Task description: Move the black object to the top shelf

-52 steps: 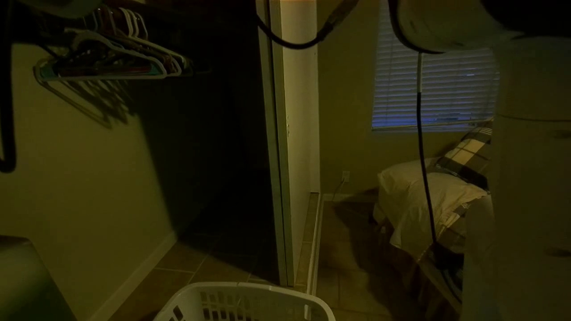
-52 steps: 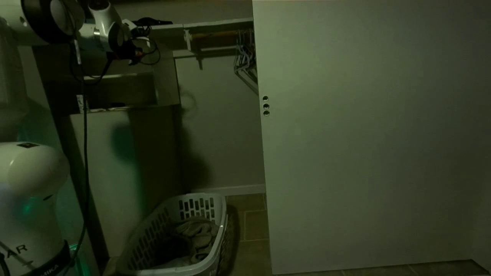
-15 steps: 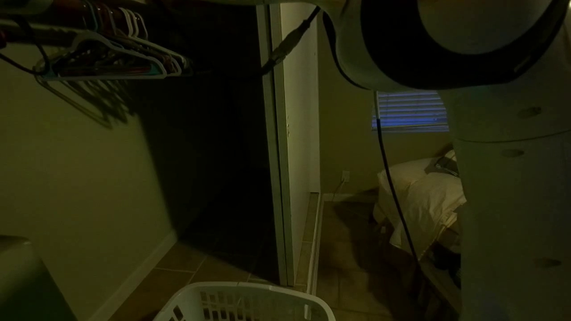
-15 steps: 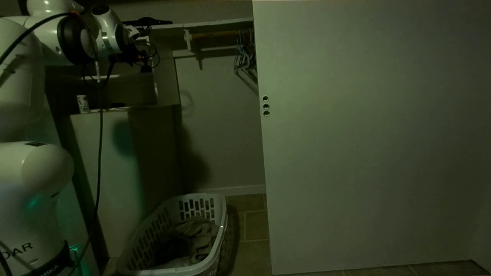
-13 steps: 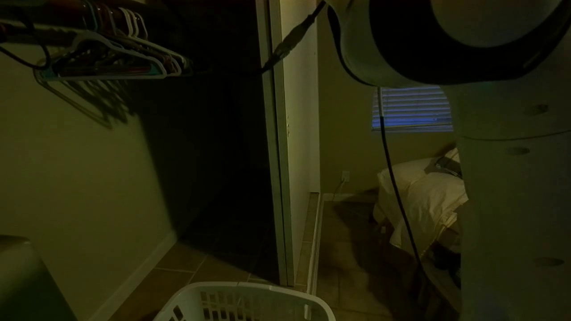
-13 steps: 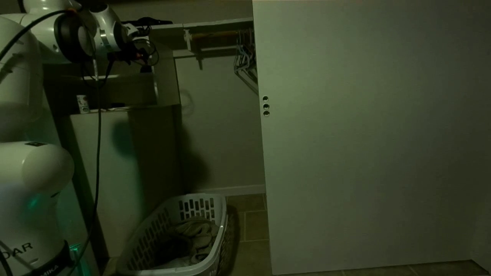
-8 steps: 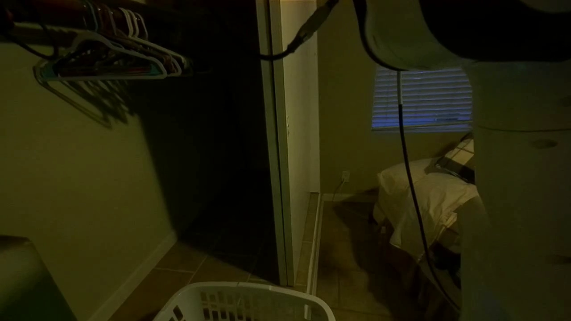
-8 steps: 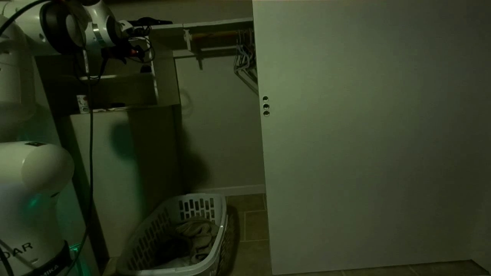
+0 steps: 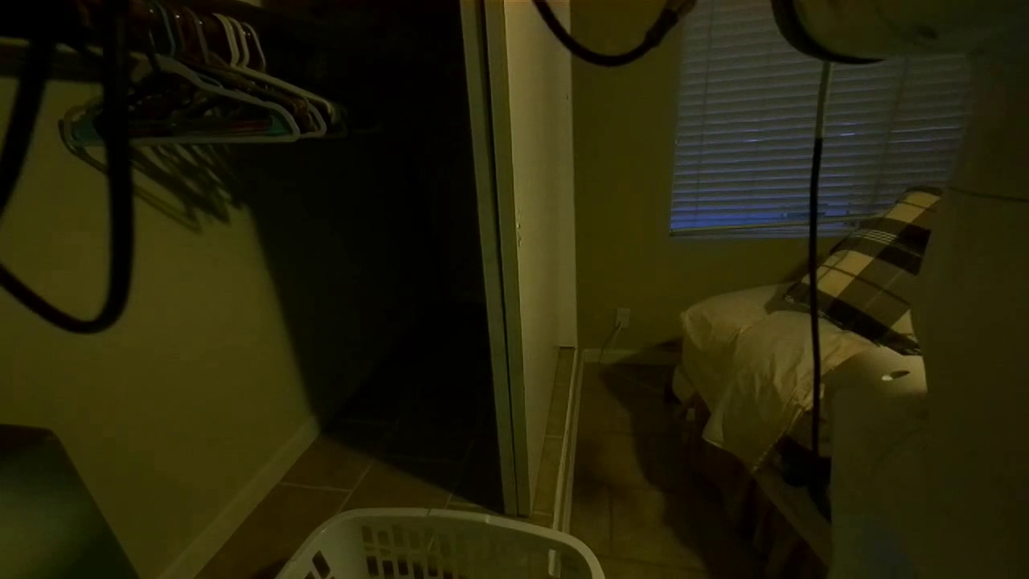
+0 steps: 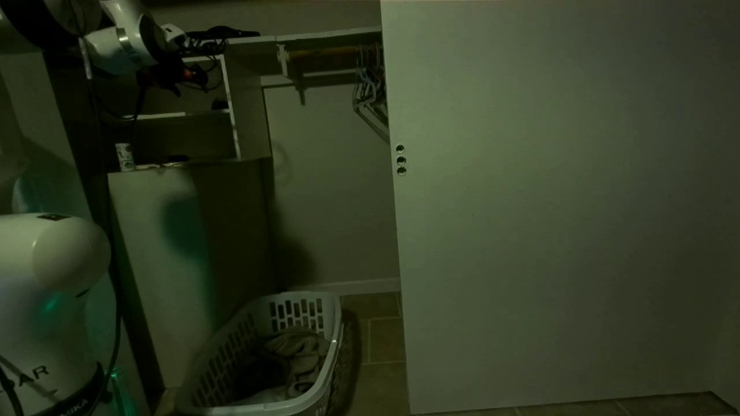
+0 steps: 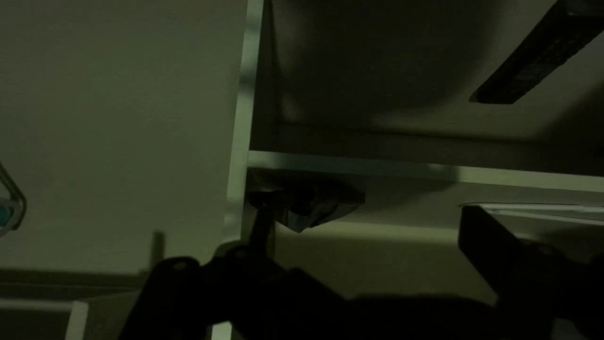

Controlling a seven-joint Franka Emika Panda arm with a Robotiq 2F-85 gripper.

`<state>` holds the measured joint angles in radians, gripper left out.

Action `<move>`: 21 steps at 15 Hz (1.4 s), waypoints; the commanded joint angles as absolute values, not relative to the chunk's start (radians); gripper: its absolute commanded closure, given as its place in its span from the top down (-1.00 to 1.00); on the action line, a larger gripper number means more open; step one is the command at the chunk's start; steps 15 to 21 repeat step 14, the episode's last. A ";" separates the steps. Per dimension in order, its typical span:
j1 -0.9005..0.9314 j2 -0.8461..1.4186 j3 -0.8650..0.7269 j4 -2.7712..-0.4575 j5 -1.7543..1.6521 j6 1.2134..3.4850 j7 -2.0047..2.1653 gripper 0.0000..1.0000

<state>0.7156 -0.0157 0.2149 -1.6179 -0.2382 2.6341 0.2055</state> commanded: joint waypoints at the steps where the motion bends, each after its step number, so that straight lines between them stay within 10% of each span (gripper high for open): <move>1: 0.616 -0.180 0.276 -1.836 -0.311 2.754 0.301 1.00; 21: 0.546 -0.366 0.328 -2.078 -0.206 2.889 0.257 1.00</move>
